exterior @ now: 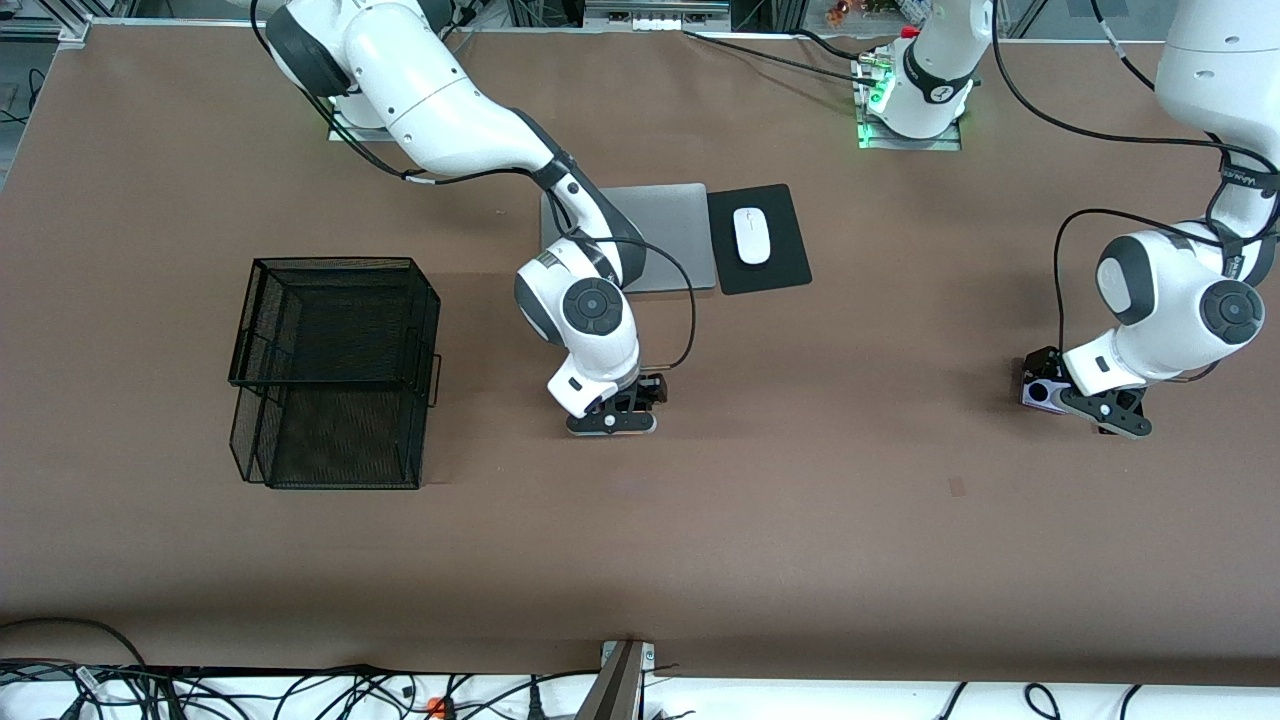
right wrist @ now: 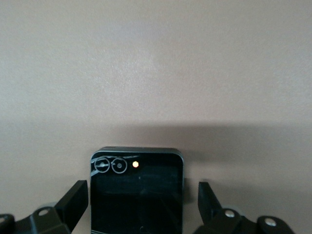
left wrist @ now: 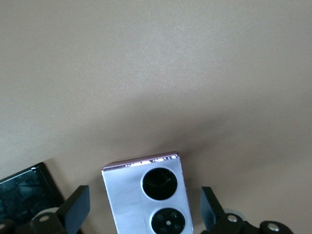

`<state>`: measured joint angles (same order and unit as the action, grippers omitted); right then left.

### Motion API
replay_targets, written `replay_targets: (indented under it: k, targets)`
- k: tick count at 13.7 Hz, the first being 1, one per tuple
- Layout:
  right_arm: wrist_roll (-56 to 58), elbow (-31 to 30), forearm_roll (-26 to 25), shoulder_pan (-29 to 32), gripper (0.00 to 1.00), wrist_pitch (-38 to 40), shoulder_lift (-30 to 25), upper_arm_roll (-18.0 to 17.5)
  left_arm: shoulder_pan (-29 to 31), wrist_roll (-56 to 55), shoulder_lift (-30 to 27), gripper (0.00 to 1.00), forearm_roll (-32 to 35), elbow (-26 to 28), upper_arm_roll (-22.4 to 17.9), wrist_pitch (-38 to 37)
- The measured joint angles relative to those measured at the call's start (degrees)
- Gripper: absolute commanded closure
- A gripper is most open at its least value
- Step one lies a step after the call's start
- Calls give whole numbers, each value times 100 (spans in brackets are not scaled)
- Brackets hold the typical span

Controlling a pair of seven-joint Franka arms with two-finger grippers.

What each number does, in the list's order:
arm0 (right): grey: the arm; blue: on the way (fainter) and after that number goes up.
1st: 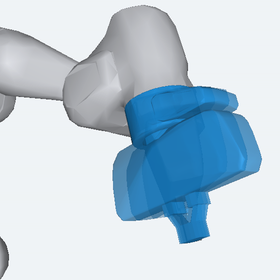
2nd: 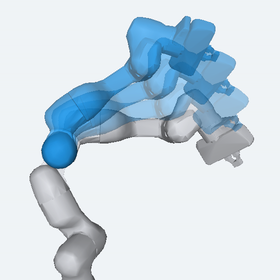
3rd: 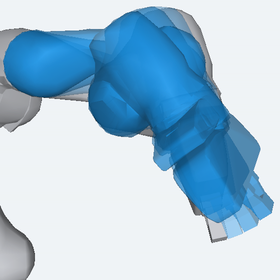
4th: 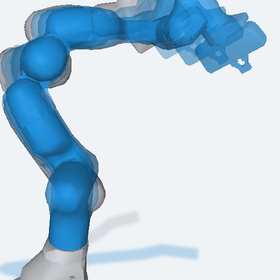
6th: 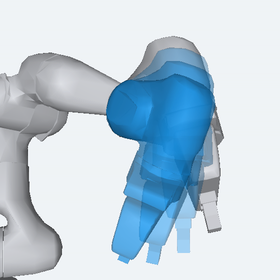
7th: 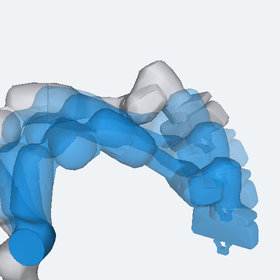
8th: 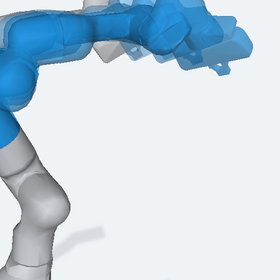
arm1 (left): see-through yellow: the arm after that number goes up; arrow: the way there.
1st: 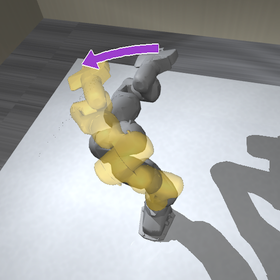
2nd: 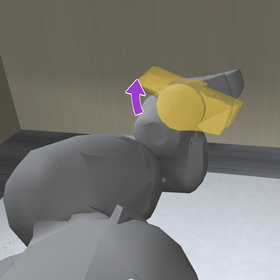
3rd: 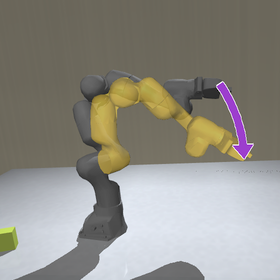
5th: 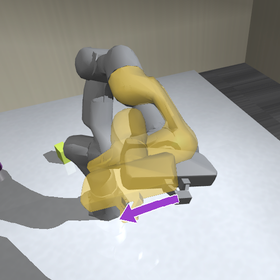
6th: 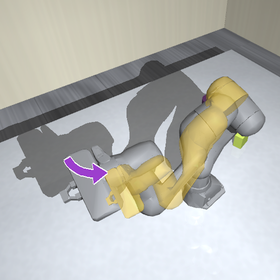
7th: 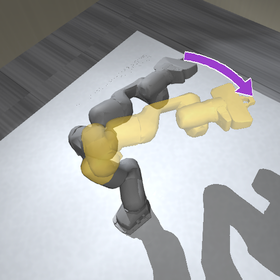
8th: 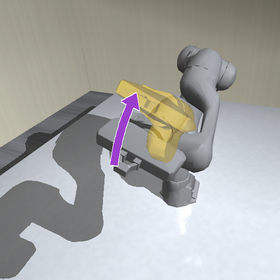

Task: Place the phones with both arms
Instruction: 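Carry the black phone to the basket while the left gripper lifts the white phone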

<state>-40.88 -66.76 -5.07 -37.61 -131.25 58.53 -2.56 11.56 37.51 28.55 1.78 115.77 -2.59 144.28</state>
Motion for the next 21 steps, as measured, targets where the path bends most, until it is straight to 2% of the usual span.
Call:
replay_targets:
  k: [5, 7, 8, 9, 10, 11, 12, 15, 17, 19, 21]
  targets:
    - [-90, 0, -10, -50, 0, 0, 54, 13, 186, -13, 128, 0, -13, 93, 0, 305]
    - [-96, 0, -12, -62, 2, -1, 56, 18, 255, -12, 144, 0, -266, 132, 0, 349]
    - [-98, 0, -29, -73, 10, -1, 56, 25, 260, -11, 144, 0, -397, 140, 0, 357]
    - [-106, 0, -51, -86, 25, -1, 56, 40, 260, -19, 143, 0, -480, 141, 8, 360]
    - [-107, 1, -74, -91, 53, 0, 55, 49, 260, -36, 143, 0, -533, 141, 19, 363]
    - [-117, 14, -89, -93, 73, 15, 45, 57, 259, -83, 143, 0, -544, 141, 32, 365]
    - [-122, 27, -90, -98, 82, 24, 25, 60, 259, -125, 143, 0, -545, 141, 45, 366]
    - [-122, 43, -93, -101, 84, 8, 42, 174, 259, -170, 146, 0, -547, 178, 53, 448]
    - [-122, 142, -93, -87, 83, 137, -29, 382, 259, -270, 151, 0, -547, 251, 54, 558]
    - [-121, 284, -93, 41, 82, 839, -374, 663, 259, -379, 165, 0, -547, 283, 54, 598]
    - [0, 328, -92, 381, 82, 1621, -933, 759, 259, -459, 187, 0, -547, 293, 56, 636]
